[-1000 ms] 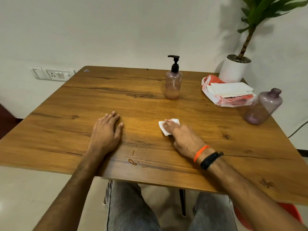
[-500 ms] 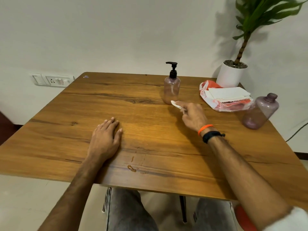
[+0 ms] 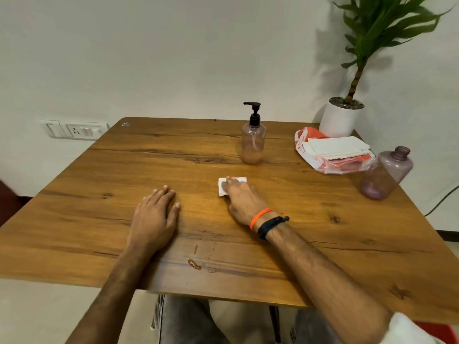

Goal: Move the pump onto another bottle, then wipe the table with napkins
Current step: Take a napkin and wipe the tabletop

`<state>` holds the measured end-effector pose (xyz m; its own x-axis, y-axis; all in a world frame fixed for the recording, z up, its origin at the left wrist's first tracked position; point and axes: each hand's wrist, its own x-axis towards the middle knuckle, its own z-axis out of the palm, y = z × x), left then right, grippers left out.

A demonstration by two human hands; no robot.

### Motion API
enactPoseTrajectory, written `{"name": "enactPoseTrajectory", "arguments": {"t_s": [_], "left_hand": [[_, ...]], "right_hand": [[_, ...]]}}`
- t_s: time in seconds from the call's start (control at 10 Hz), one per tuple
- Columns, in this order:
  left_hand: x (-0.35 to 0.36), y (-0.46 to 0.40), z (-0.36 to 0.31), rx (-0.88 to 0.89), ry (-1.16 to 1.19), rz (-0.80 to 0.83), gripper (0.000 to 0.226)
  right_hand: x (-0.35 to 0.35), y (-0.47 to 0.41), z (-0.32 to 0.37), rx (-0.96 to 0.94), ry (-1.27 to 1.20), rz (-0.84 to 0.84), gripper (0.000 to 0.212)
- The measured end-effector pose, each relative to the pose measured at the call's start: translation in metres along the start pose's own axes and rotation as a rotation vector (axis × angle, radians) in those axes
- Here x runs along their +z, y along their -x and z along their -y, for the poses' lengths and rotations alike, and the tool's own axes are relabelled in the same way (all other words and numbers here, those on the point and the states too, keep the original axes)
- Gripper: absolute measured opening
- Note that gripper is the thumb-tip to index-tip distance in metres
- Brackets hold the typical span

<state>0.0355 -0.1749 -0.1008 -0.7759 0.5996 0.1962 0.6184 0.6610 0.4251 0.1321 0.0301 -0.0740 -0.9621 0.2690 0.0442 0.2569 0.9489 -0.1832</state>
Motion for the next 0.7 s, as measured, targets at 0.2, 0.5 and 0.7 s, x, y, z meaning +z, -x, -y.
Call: {"name": "enactPoseTrajectory", "arguments": {"t_s": [0.2, 0.5, 0.7], "left_hand": [[0.001, -0.001, 0.000, -0.007, -0.010, 0.000, 0.049], [0.003, -0.001, -0.001, -0.010, -0.021, -0.019, 0.048], [0.003, -0.001, -0.001, -0.009, -0.025, -0.021, 0.048]], "right_hand": [[-0.026, 0.012, -0.029, 0.164, -0.626, -0.149, 0.043], [-0.021, -0.002, -0.060, 0.381, -0.186, -0.171, 0.046], [-0.006, -0.007, -0.025, 0.210, -0.141, -0.171, 0.044]]}}
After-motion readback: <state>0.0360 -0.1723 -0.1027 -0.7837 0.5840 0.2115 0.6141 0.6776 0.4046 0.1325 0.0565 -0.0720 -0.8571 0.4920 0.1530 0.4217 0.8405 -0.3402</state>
